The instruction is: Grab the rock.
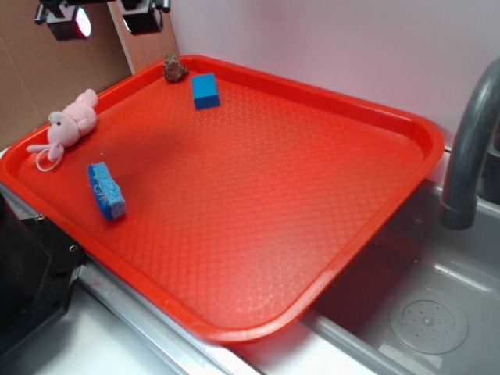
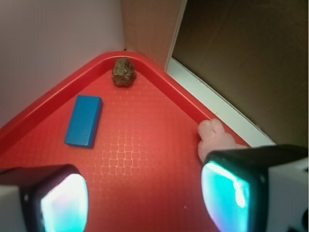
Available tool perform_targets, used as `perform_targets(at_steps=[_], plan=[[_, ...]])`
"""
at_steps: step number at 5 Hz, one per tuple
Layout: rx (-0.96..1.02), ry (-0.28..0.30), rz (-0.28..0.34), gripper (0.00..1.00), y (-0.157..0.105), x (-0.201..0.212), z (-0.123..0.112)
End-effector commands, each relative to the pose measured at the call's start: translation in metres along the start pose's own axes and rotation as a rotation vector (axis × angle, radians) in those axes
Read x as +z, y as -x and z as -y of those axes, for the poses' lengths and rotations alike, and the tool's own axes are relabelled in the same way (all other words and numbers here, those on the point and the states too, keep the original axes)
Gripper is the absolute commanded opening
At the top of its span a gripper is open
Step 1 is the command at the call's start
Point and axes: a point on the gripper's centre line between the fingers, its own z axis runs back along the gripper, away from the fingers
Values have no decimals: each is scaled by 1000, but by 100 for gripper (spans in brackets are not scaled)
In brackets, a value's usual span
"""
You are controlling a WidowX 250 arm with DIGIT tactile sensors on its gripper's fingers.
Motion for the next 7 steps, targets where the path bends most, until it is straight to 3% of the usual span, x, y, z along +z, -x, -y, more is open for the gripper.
perform_targets(at_steps=[1, 2, 3, 4, 5, 6, 7], plan=[[86, -1, 74, 100, -33, -25, -2], [119, -43, 53, 100, -72, -59, -3], [119, -42, 68, 100, -76, -72, -13], [47, -33, 83, 100, -84, -92, -3], [37, -35, 76, 100, -77, -99, -7], [10, 3, 97, 100, -71, -105, -9], [3, -1, 92, 100, -77, -113, -9]])
